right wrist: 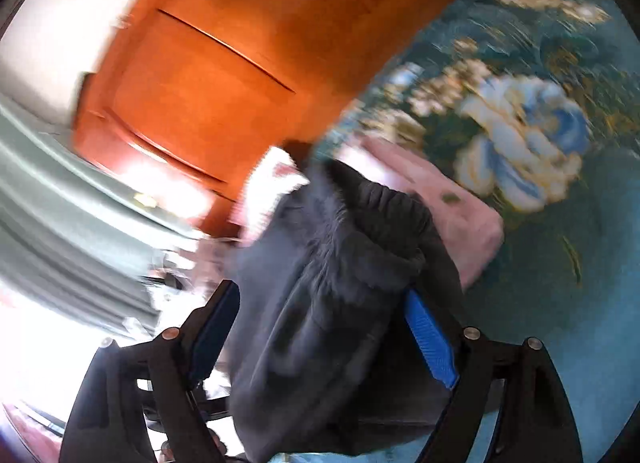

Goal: Fold clothes
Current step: 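Lift the folded sweatpants with both grippers and carry them toward the pink blanket, then lower the folded sweatpants onto the folded pink blanket with both grippers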

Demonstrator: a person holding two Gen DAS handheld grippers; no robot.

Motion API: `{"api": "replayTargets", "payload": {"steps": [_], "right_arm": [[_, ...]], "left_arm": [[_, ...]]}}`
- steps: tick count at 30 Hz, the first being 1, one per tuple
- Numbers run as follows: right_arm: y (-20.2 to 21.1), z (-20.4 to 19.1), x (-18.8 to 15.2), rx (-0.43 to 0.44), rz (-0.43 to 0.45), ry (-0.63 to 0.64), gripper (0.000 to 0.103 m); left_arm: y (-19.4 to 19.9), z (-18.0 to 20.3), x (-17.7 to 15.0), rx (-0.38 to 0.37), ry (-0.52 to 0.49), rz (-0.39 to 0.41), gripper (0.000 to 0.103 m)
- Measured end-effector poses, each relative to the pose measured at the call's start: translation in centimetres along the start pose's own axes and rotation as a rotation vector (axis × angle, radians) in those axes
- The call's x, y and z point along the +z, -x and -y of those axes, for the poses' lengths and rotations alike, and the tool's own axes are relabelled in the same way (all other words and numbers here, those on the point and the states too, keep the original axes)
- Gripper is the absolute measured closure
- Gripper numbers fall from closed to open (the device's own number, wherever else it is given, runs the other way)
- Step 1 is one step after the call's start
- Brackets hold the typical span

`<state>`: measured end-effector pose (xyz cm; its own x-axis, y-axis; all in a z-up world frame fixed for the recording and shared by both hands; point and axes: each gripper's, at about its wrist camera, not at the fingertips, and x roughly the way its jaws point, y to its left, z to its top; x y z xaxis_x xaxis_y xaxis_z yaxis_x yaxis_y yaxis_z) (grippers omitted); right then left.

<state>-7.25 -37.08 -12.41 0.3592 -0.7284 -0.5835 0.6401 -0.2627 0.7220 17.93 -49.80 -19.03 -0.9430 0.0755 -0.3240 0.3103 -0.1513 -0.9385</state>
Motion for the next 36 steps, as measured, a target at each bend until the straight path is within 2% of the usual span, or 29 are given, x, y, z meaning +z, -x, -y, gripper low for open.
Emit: {"api": "replayTargets", "payload": {"steps": [3, 7, 8, 11, 12, 14, 18, 19, 21, 24, 26, 29, 34, 36], "right_arm": [[-1.0, 2.8, -1.5, -0.025, 0.000, -0.133, 0.018], [-1.1, 5.7, -3.0, 0.032, 0.059, -0.281, 0.019], [-1.2, 6.1, -3.2, 0.056, 0.069, -0.313, 0.026], [-0.7, 5.0, -3.3, 0.076, 0.087, -0.323, 0.055], [-0.2, 4.5, -3.5, 0.071, 0.096, -0.311, 0.060], [0.8, 3.9, -4.1, 0.060, 0.113, -0.295, 0.064], [2.6, 4.4, -6.5, 0.024, 0.147, -0.298, 0.064], [2.2, 5.0, -6.9, 0.007, 0.127, -0.317, 0.064], [0.4, 6.3, -7.1, -0.007, 0.074, -0.353, 0.063], [-0.1, 6.2, -6.7, -0.008, 0.068, -0.336, 0.053], [0.7, 5.3, -6.6, -0.016, 0.063, -0.255, 0.035], [2.2, 4.8, -7.2, -0.076, 0.055, -0.127, 0.025], [3.0, 6.7, -6.7, -0.117, 0.108, -0.038, 0.020], [2.2, 7.3, -5.7, -0.065, 0.098, -0.025, 0.015]], "left_arm": [[-0.8, -0.9, 0.3, 0.009, 0.050, -0.017, 0.000], [-1.8, 0.2, 0.2, 0.034, 0.011, -0.043, 0.000], [-2.1, 0.5, 0.1, 0.041, -0.001, -0.050, 0.000], [-2.7, 1.3, 0.1, 0.066, -0.033, -0.067, 0.000], [-2.8, 1.5, 0.1, 0.075, -0.042, -0.072, 0.000], [-2.8, 1.5, 0.1, 0.073, -0.045, -0.072, 0.000], [-3.3, 0.9, -0.2, 0.090, -0.039, -0.065, 0.000], [-3.5, 0.8, -0.4, 0.101, -0.036, -0.064, 0.000], [-3.5, 0.6, -0.5, 0.116, -0.040, -0.062, 0.000], [-3.7, 0.6, -0.2, 0.118, -0.047, -0.078, 0.000], [-3.8, 0.4, 0.2, 0.112, -0.042, -0.082, 0.000], [-3.9, 0.2, 0.2, 0.100, -0.036, -0.073, 0.000], [-3.9, -0.1, -0.1, 0.106, -0.058, -0.074, 0.001], [-3.8, -0.2, -0.2, 0.108, -0.066, -0.086, 0.001]]}}
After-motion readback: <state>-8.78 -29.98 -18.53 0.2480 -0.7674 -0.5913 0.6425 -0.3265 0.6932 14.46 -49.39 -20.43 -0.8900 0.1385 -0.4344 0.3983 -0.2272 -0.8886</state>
